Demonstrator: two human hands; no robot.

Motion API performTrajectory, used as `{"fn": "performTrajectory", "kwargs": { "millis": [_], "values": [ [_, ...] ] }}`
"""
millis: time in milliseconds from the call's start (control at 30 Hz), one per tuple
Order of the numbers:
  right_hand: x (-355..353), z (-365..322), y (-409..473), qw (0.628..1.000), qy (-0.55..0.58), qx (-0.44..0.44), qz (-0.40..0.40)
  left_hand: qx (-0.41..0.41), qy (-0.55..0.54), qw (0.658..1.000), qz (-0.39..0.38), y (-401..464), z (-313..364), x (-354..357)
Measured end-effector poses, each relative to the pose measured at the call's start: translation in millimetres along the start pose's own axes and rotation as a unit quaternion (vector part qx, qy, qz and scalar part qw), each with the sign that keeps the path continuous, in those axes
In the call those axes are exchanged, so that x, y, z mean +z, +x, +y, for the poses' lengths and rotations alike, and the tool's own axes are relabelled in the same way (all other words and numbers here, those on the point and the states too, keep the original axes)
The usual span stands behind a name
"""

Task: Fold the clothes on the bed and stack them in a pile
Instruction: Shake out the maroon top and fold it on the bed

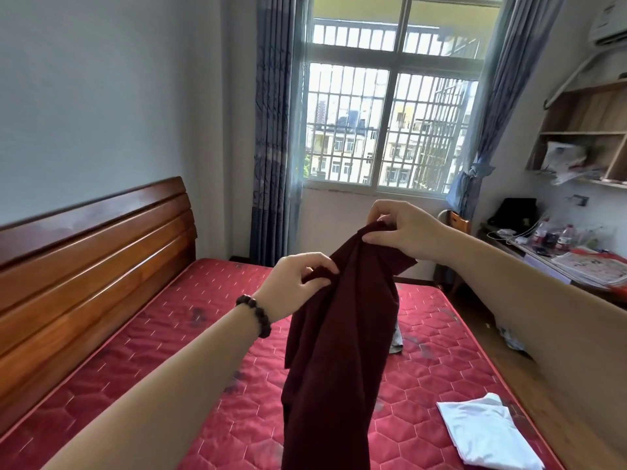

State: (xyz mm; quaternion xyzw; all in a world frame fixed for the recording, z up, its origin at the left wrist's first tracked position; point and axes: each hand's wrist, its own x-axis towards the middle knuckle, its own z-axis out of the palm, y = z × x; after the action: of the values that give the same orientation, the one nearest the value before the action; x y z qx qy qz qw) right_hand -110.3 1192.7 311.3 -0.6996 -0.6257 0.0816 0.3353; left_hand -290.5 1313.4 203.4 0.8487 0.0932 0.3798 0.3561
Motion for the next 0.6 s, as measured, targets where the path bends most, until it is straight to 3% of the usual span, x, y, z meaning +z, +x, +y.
{"fn": "performTrajectory", "kwargs": {
  "millis": [267, 467, 600],
  "values": [
    [-3, -7, 12, 0.997, -0.064, 0.013, 0.05, -0.083, 0.11, 0.984, 0.11, -18, -11, 15],
    [14, -20, 19, 0.992, -0.115, -0.009, 0.059, -0.171, 0.22, 0.956, 0.09, -13, 0, 59],
    [1, -18, 15, 0.991, -0.118, 0.01, 0.06, -0.192, 0.199, 0.959, 0.061, -15, -14, 45]
  ]
}}
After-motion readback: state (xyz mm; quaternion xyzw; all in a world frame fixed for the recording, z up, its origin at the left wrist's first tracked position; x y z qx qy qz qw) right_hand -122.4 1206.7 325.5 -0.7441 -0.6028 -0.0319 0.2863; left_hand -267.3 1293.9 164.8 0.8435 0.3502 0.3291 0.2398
